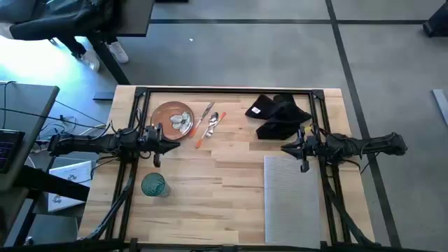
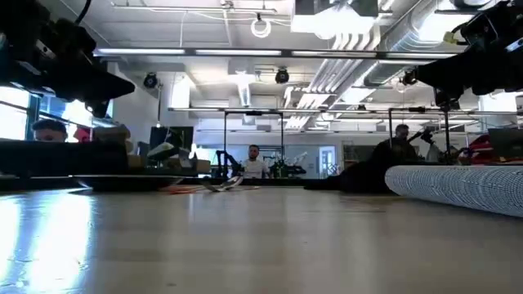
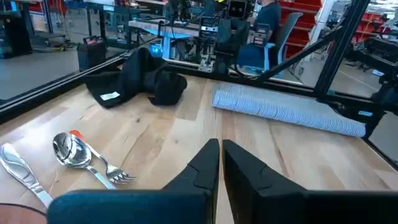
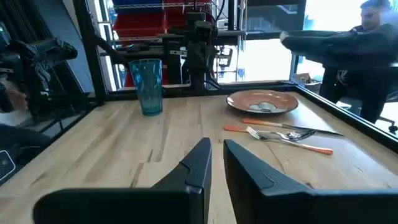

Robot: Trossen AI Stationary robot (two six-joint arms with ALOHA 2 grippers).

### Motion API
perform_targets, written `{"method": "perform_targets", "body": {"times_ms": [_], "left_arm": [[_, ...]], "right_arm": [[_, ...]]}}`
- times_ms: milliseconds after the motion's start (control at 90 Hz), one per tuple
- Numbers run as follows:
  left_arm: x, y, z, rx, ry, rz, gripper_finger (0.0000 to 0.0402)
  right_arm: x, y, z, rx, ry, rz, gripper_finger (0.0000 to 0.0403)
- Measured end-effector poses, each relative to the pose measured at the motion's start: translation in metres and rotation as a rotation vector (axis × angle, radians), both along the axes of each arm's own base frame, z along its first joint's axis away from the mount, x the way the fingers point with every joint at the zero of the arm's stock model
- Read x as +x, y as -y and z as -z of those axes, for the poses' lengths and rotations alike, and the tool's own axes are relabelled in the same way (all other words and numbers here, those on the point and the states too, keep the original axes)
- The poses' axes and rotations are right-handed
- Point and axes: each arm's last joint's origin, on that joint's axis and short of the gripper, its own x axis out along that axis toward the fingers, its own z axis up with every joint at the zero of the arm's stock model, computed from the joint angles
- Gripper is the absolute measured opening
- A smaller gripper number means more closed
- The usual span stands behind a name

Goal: Set table place

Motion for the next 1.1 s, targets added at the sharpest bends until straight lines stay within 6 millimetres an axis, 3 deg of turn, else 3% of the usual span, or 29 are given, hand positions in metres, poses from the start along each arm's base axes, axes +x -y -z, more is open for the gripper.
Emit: {"method": "perform_targets", "body": {"times_ms": [389, 578, 800, 967, 1100], "left_arm": [[0.0, -0.001, -0.001, -0.002, 0.012, -0.019, 0.0007], [0.001, -0.001, -0.009, -0.056, 0.103, -0.03, 0.0007], [0.004, 0.0, -0.034, -0.024, 0.321, -0.019, 0.0006], [0.026, 0.005, -0.057, 0.02, 0.209, -0.053, 0.0001], [0.067, 0.014, -0.085, 0.074, 0.108, -0.033, 0.0]], "right_arm": [[0.0, 0.0, 0.0, 0.0, 0.0, 0.0, 0.0028], [0.0, 0.0, 0.0, 0.0, 0.0, 0.0, 0.0028], [0.0, 0.0, 0.0, 0.0, 0.0, 0.0, 0.0028], [0.0, 0.0, 0.0, 0.0, 0.0, 0.0, 0.0028], [0.0, 0.0, 0.0, 0.0, 0.0, 0.0, 0.0028]]}}
